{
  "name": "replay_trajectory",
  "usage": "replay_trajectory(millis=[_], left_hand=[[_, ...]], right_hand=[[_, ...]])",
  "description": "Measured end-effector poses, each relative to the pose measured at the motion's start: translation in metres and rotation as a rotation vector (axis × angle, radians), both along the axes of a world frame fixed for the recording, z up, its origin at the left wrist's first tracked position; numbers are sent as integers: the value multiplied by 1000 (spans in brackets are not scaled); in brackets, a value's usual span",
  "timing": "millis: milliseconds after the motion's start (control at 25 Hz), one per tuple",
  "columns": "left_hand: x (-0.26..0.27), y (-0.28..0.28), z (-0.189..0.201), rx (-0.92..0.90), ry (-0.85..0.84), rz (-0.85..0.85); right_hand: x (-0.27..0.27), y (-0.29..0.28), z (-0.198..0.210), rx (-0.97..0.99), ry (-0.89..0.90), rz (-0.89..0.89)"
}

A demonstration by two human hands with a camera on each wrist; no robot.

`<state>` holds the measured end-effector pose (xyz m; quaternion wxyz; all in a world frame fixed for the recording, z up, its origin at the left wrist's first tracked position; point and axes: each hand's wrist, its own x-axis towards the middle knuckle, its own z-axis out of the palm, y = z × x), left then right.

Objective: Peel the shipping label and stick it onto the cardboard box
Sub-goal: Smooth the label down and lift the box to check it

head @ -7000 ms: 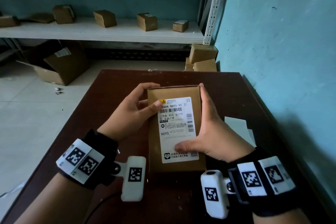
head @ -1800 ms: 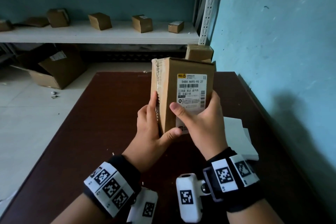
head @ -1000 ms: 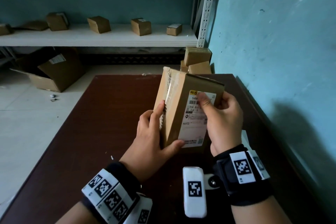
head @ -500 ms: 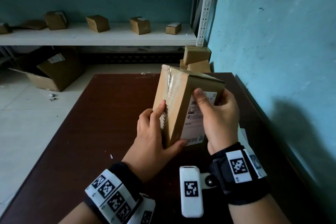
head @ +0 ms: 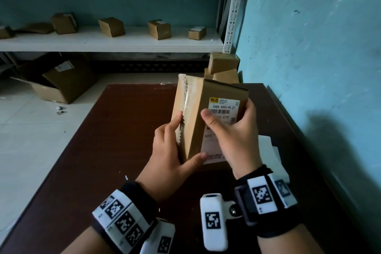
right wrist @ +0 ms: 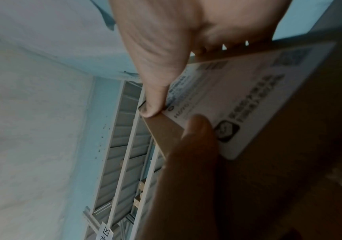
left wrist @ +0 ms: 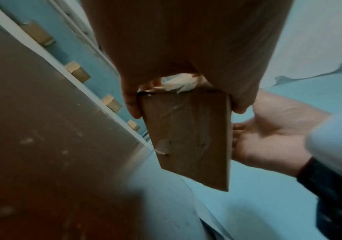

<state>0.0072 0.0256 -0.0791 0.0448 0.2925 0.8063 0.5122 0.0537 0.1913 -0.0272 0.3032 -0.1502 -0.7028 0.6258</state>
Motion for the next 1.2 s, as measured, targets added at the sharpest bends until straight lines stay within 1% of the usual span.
replay_trajectory(millis=[40, 120, 280, 320, 360, 440, 480, 520, 640, 760, 840, 880, 960, 1000, 1080, 1200], left_hand=[[2, 2, -2, 3, 13, 5], [2, 1, -5, 83, -40, -11], [-7, -5, -3, 214, -188, -81], [-7, -5, -1, 230, -198, -81], [-8, -3, -1, 236, -195, -69], [-9, 1, -3, 251, -191, -33], [-8, 3, -5, 258, -189, -23], [-8, 4, -7, 262, -185, -17], [-8, 2, -7, 273, -201, -13], [-10, -2, 2, 305, -217, -12], [-10, 0, 7, 349, -229, -23], [-10, 2, 8, 368, -237, -29], [-11, 2, 8, 353, -226, -18], [-12, 2, 6, 329, -217, -22], [-14, 0, 4, 310, -215, -50], [-12, -4, 5, 372, -244, -103]], right_hand=[[-1, 0, -2, 30, 0, -45], [-2, 7, -6, 114, 6, -142], [-4, 28, -15, 119, 87, -295], [-5, 29, -16, 105, 91, -282], [-5, 25, -13, 92, 66, -227], [-5, 13, -12, 116, -57, -53], [-5, 6, -12, 144, -106, 4], [-4, 1, -11, 183, -128, 24], [-3, 6, -10, 248, -52, -46], [-4, 24, -18, 236, 28, -117], [-6, 25, -22, 208, 16, -132], [-8, 20, -23, 185, -7, -107], [-8, 6, -21, 145, -62, -1], [-8, 0, -19, 165, -83, 24], [-7, -5, -15, 257, -117, 7], [-3, 4, -10, 342, -53, -78]])
